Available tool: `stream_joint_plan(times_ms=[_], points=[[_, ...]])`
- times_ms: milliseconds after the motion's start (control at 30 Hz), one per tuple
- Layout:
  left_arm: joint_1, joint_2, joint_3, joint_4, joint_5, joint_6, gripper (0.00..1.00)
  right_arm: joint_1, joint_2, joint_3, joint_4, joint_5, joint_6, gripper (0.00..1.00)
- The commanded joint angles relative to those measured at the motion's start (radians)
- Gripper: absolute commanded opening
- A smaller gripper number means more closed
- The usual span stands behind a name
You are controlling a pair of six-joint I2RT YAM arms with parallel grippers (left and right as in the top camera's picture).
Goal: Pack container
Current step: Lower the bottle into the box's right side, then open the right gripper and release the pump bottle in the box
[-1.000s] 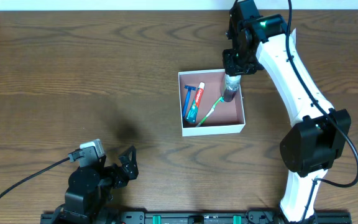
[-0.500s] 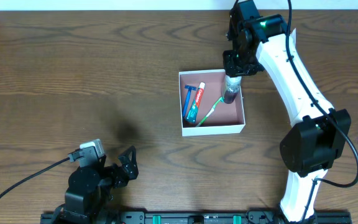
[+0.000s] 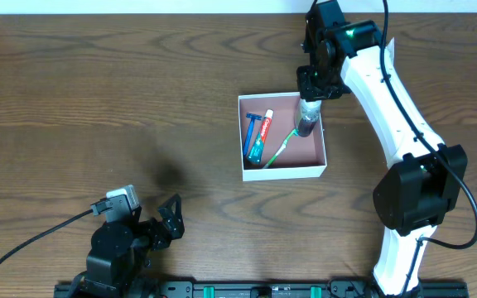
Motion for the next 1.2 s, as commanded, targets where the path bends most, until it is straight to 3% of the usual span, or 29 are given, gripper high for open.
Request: stream_joint_plan(times_ms=[0, 100, 200, 400, 533, 833, 1167], points=[[0.005, -0.005, 0.004, 0.000, -0.005, 0.002, 0.98, 0.006, -0.017, -0.020, 0.007, 0.005, 0.004, 0.27], [0.005, -0.005, 0.004, 0.000, -0.005, 0.002, 0.98, 0.006, -0.017, -0.022, 0.012, 0.005, 0.004, 0.29], [0.005, -0.005, 0.004, 0.000, -0.005, 0.002, 0.98, 0.006, -0.017, -0.023, 0.013, 0.005, 0.004, 0.39], [0.005, -0.005, 0.004, 0.000, -0.005, 0.002, 0.98, 0.005, -0.017, -0.023, 0.015, 0.005, 0.004, 0.40], [0.004, -0.005, 0.004, 0.000, -0.005, 0.002, 0.98, 0.005, -0.017, -0.023, 0.016, 0.009, 0.004, 0.36], [0.005, -0.005, 0.004, 0.000, -0.005, 0.002, 0.98, 0.005, -0.017, -0.023, 0.015, 0.025, 0.000, 0.16], [0.004, -0.005, 0.004, 0.000, -0.005, 0.002, 0.98, 0.005, -0.017, -0.023, 0.025, 0.024, 0.000, 0.14]])
